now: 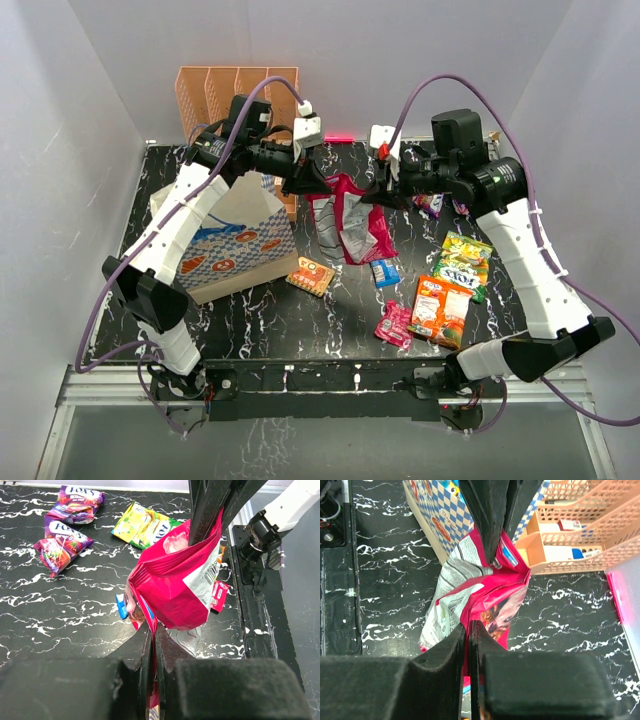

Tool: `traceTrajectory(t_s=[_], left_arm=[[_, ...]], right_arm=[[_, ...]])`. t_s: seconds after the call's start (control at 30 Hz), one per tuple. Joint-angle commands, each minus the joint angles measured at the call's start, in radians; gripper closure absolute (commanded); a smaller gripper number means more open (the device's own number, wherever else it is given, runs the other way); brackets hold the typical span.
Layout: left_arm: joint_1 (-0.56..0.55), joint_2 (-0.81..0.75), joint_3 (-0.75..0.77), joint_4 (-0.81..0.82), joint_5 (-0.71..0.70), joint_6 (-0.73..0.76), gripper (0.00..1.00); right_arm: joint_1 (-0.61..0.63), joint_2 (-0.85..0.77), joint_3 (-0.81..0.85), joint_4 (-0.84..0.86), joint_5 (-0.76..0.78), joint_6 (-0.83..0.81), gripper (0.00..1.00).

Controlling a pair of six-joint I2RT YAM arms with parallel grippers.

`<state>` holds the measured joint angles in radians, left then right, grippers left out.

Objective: Place the snacks into the paper bag
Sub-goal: Place the snack in the paper bag.

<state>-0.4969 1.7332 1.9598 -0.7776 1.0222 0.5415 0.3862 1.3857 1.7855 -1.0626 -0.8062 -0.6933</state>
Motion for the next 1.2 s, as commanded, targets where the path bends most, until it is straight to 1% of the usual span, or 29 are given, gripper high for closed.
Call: traceTrajectory(t_s=[0.0, 0.1, 0.17, 0.23, 0.27, 0.37, 0.47, 0.5, 0.57, 0.63, 0.7, 0.9, 1.17], left_arm=[[0.0, -0.029, 0.027, 0.051, 0.01, -0.05, 1.0], [0.001, -0.029, 0.045, 0.072, 0.02, -0.083, 1.0], [0.0, -0.023, 0.06, 0.108, 0.026, -0.123, 1.0], [0.0, -0.01, 0.08, 0.157, 0.015, -0.186, 1.0], [0.0, -0.002, 0.099, 0.172, 0.01, -0.208, 1.0], [0.001, 0.009, 0.124, 0.195, 0.004, -0.238, 1.0], [0.0, 0.012, 0.133, 0.203, -0.016, -0.245, 1.0], [0.0, 0.015, 0.138, 0.205, -0.023, -0.246, 1.0], [0.0, 0.024, 0.157, 0.217, -0.038, -0.255, 1.0], [0.0, 0.034, 0.187, 0.23, -0.056, -0.27, 1.0], [0.001, 0.041, 0.224, 0.233, -0.074, -0.274, 1.0], [0.001, 0.048, 0.348, 0.209, -0.159, -0.259, 1.0], [0.0, 0.028, 0.501, 0.138, -0.309, -0.221, 1.0]], right_arm=[[-0.026, -0.044, -0.055, 0.126, 0.05, 0.062, 0.91], [-0.033, -0.052, -0.089, 0.161, 0.088, 0.093, 0.91], [-0.036, -0.054, -0.096, 0.172, 0.116, 0.102, 0.89], [-0.04, -0.056, -0.098, 0.182, 0.139, 0.113, 0.83], [-0.042, -0.057, -0.098, 0.185, 0.151, 0.118, 0.79], [-0.05, -0.061, -0.1, 0.192, 0.184, 0.129, 0.63], [-0.061, -0.067, -0.095, 0.196, 0.22, 0.141, 0.44], [-0.065, -0.069, -0.092, 0.193, 0.23, 0.141, 0.4], [-0.079, -0.072, -0.082, 0.185, 0.244, 0.14, 0.27], [-0.109, -0.077, -0.072, 0.182, 0.256, 0.144, 0.04], [-0.134, -0.086, -0.065, 0.184, 0.274, 0.151, 0.01], [-0.178, -0.122, -0.054, 0.17, 0.343, 0.152, 0.01], [-0.211, -0.123, -0.021, 0.136, 0.325, 0.134, 0.01]])
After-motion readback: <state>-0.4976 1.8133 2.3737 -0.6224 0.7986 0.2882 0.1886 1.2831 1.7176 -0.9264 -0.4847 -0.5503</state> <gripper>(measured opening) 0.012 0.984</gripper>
